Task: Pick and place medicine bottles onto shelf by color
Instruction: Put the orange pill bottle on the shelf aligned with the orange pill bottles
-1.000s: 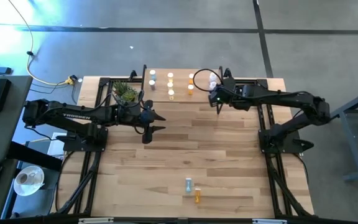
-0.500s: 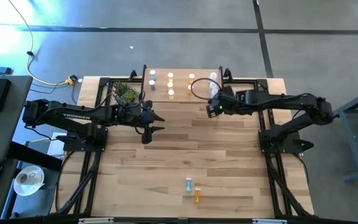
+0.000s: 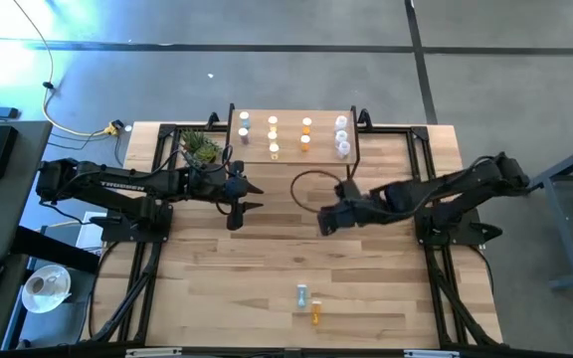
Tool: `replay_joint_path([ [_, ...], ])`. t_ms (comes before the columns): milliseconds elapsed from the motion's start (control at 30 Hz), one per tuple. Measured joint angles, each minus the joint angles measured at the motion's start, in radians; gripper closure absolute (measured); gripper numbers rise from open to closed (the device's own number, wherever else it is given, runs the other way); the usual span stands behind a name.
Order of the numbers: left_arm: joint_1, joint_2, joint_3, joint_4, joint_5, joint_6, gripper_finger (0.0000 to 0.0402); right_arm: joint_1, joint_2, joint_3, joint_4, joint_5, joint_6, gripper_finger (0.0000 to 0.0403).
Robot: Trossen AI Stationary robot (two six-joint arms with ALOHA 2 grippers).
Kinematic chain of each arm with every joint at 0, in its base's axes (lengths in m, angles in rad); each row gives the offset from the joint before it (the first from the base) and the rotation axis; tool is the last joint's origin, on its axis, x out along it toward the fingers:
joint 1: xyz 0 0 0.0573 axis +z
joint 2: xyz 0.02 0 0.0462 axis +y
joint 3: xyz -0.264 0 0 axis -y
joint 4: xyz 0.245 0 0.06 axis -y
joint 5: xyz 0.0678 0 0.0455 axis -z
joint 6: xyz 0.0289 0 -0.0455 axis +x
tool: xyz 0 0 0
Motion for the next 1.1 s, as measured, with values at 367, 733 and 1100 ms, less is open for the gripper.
replay_joint_path([
  [367, 0.0, 0.0, 0.0, -0.001, 0.0, -0.003, 0.0238, 0.086, 0.042, 0.009, 0.299, 0.026, -0.124, 0.0238],
  [733, -0.012, 0.0, 0.0, -0.166, 0.001, -0.082, 0.0238, 0.095, 0.14, 0.247, 0.229, 0.029, -0.28, 0.0238],
  [1100, -0.04, 0.0, 0.0, -0.201, -0.017, -0.103, 0.0238, 0.132, 0.378, 0.54, -0.245, -0.067, -0.004, 0.0238],
])
